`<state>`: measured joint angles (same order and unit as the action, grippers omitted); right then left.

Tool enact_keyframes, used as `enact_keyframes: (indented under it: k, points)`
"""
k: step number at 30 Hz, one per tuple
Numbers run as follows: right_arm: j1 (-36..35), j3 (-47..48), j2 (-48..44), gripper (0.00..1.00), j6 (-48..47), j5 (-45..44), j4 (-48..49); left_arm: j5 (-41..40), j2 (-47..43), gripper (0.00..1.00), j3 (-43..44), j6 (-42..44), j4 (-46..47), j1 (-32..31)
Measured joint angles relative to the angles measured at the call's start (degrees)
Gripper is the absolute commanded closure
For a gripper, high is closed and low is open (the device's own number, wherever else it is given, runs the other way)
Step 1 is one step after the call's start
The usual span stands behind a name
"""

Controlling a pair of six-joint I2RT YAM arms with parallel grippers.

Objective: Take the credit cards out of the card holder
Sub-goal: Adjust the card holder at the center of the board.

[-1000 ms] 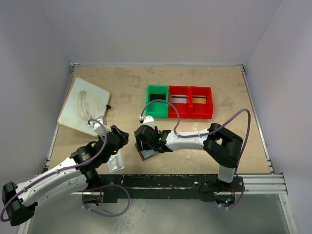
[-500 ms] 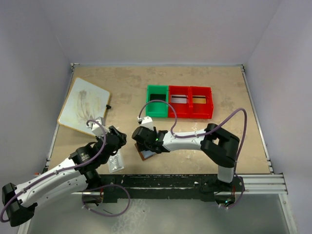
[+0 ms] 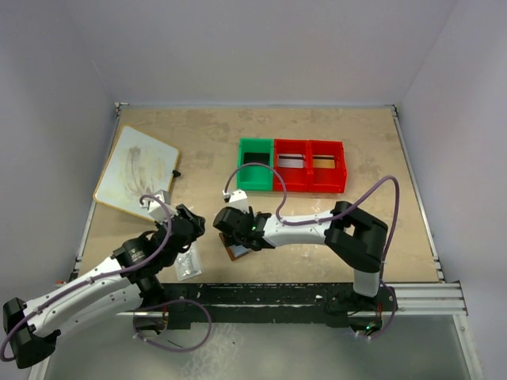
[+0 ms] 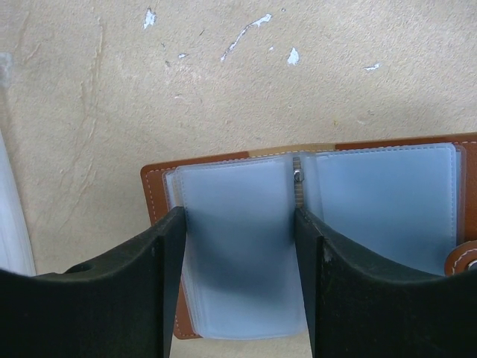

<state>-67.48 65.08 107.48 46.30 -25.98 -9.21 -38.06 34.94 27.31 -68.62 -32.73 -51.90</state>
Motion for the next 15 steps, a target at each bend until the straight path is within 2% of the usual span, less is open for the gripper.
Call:
enact_keyframes:
  k: [7, 15]
  points:
    - [1.3, -4.3, -2.7, 0.52, -0.2, 3.2, 5.2, 0.5, 0.8, 0.54, 0.0, 0.3, 0.4, 0.0]
    - [7.6, -14.7, -8.6, 0.52, 1.9, 16.0, 18.5, 7.0, 3.1, 0.54, -0.9, 2.4, 7.5, 0.0]
